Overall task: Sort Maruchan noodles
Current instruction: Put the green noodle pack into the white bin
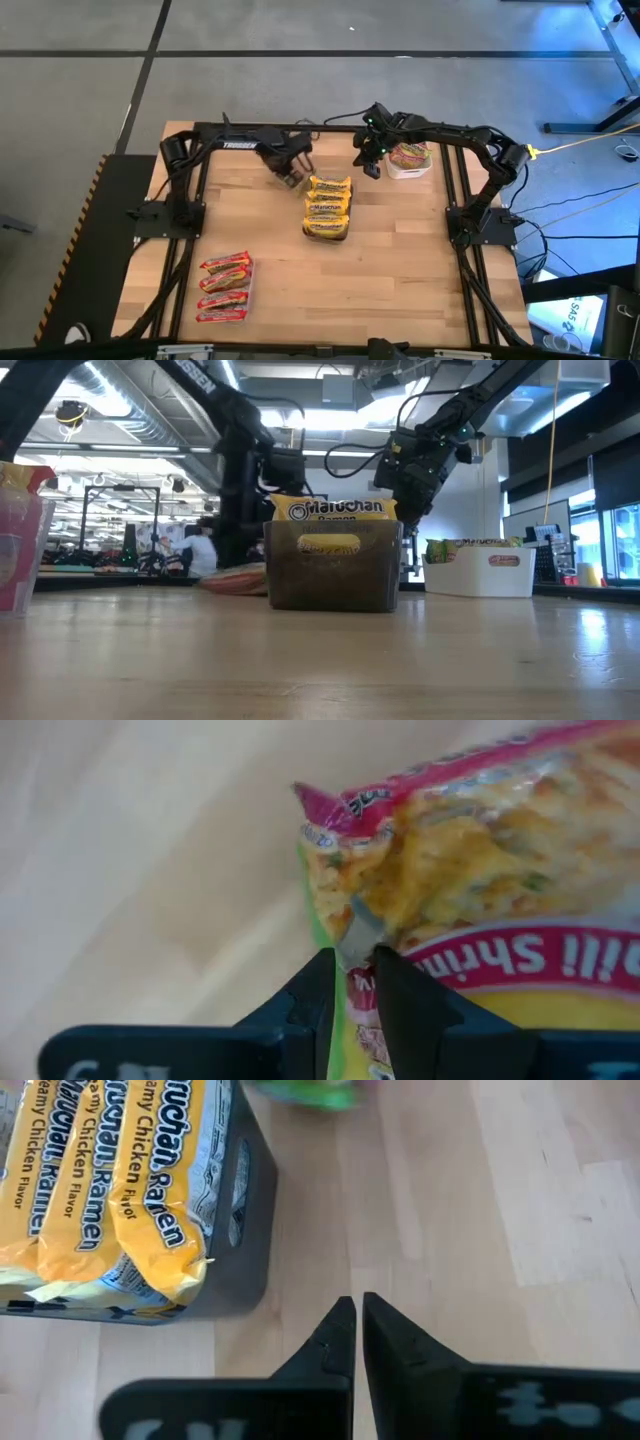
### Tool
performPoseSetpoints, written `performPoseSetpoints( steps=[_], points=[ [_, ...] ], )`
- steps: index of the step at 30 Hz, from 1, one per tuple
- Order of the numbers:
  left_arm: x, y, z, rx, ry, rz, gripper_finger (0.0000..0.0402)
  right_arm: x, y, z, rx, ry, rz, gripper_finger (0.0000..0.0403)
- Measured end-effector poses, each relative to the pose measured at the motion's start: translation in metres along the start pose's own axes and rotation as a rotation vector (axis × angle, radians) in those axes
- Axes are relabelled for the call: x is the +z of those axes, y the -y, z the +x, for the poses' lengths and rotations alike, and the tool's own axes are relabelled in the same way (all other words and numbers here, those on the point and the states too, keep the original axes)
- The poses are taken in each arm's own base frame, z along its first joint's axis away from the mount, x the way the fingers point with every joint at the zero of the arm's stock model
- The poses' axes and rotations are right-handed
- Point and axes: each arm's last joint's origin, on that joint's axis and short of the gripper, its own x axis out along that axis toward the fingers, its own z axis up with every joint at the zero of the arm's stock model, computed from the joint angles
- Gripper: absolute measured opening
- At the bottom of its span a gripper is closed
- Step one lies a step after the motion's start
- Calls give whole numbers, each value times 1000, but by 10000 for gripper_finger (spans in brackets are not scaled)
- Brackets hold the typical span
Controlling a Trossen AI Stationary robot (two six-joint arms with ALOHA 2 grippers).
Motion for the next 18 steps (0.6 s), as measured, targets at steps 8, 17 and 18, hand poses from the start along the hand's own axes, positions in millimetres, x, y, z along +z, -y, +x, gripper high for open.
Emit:
performPoseSetpoints(
  steps=[8,17,18],
  points=[
    [-43,32,-33,94,-109,53,68,-1,-1,0,6,-12,9,2],
    [-67,49,-85,59,269,-70,71,0,-7,1,41,-12,48,2],
    [-67,48,-78,44,285,-89,71,1,-9,0,42,-11,46,2]
  ],
)
